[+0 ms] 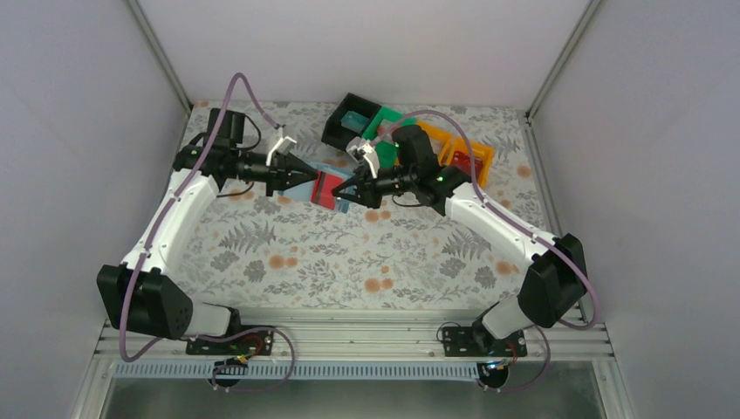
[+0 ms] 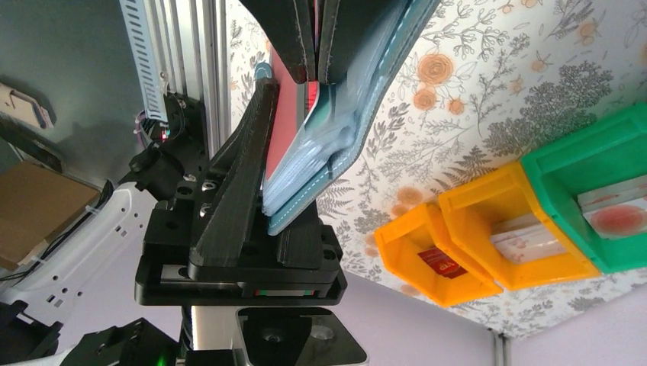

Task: Take the credit cards out of the card holder

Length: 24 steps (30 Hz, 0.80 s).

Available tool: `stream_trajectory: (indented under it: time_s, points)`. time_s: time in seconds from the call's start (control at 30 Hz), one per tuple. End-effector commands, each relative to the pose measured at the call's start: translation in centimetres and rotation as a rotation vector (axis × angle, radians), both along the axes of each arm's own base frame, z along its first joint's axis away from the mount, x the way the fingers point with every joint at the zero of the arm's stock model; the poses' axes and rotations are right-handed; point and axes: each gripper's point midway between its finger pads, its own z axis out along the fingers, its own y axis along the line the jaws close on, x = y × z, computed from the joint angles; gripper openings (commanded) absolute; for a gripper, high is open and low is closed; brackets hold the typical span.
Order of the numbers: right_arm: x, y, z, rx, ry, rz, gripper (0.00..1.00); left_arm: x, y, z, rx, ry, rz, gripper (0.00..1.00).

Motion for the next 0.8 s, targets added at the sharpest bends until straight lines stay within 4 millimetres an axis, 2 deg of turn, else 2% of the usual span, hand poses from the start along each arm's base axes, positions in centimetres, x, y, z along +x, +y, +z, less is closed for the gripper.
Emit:
stream_trajectory:
  time_s: [0.0, 0.1, 0.23, 0.27, 0.3, 0.4, 0.57, 0.67, 0.77]
  points:
    - [-0.1, 0.1, 4.3, 0.125, -0.134, 0.041, 0.14, -0.4, 0.6, 0.2, -0.015, -0.008, 0.001, 0.02]
    - [-0.1, 0.1, 4.2, 0.123, -0.135, 0.041, 0.13, -0.3, 0.8, 0.0, 0.0, -0.025, 0.008, 0.03]
    - [-0.5, 0.2, 4.9, 0.143, -0.143, 0.074, 0.04, -1.6, 0.1, -1.6, -0.002, -0.013, -0.044, 0.03]
    - [-0.6, 0.2, 5.2, 0.149, -0.148, 0.084, 0.04, -1.7, 0.0, -2.1, 0.001, -0.009, -0.053, 0.05]
    - [-0.7, 0.3, 5.4, 0.154, -0.154, 0.09, 0.04, -1.7, -0.1, -2.3, 0.006, -0.008, -0.052, 0.11]
    - [-0.9, 0.3, 5.8, 0.165, -0.165, 0.103, 0.04, -1.4, -0.2, -2.4, 0.017, -0.018, -0.038, 0.21]
    - [-2.5, 0.5, 6.0, 0.193, -0.155, 0.186, 0.04, -2.0, -1.4, -2.3, 0.009, -0.017, -0.067, 0.21]
    - [-3.3, 0.7, 6.0, 0.196, -0.164, 0.229, 0.04, -2.4, -2.3, -1.6, -0.002, -0.032, -0.103, 0.2]
    - [-4.5, 0.4, 6.5, 0.223, -0.171, 0.289, 0.04, -3.1, -2.6, -0.1, -0.051, -0.029, -0.145, 0.09]
